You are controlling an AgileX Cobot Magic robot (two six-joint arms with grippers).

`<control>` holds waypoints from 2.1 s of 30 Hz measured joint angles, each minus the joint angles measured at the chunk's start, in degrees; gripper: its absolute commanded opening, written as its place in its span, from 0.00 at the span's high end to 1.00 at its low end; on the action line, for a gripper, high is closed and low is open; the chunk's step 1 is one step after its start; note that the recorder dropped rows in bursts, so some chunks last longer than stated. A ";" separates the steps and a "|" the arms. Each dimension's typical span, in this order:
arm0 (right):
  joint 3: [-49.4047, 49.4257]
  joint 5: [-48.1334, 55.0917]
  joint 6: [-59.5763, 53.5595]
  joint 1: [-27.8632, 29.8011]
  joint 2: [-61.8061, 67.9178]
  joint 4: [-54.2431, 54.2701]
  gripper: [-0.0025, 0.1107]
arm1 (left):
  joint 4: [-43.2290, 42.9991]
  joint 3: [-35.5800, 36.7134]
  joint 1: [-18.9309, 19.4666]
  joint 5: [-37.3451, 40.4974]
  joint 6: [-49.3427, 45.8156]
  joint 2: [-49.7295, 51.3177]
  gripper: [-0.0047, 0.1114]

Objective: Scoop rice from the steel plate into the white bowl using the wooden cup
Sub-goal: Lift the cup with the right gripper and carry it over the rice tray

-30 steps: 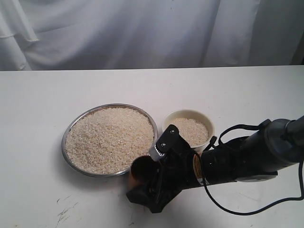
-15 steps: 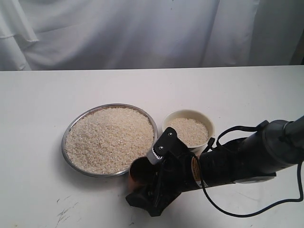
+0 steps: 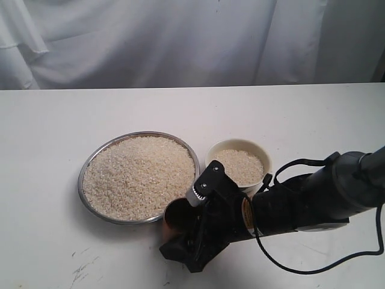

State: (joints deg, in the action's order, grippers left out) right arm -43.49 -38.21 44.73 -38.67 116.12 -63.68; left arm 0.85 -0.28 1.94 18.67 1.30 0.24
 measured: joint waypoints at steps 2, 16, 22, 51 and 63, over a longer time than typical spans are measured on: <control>-0.37 0.68 0.44 0.00 0.00 0.00 0.33 | 0.00 0.00 0.00 0.00 0.00 0.00 0.96; -0.86 2.97 0.91 -0.63 -0.10 -1.33 0.71 | 0.00 0.00 0.00 0.00 0.00 0.00 0.96; -0.95 4.19 1.66 -0.87 -0.90 -2.38 0.78 | 0.00 0.00 0.00 0.00 0.00 0.00 0.96; -0.95 13.67 6.24 -0.87 -10.74 -9.34 0.98 | 0.00 0.00 0.00 0.00 0.00 0.00 0.96; -9.52 18.27 11.18 -0.87 -13.11 -14.76 0.98 | 0.00 0.00 0.00 0.00 0.00 0.00 0.96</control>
State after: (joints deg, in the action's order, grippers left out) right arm -53.01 -19.94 55.90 -39.54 103.01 -78.44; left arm 0.85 -0.28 1.94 18.67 1.30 0.24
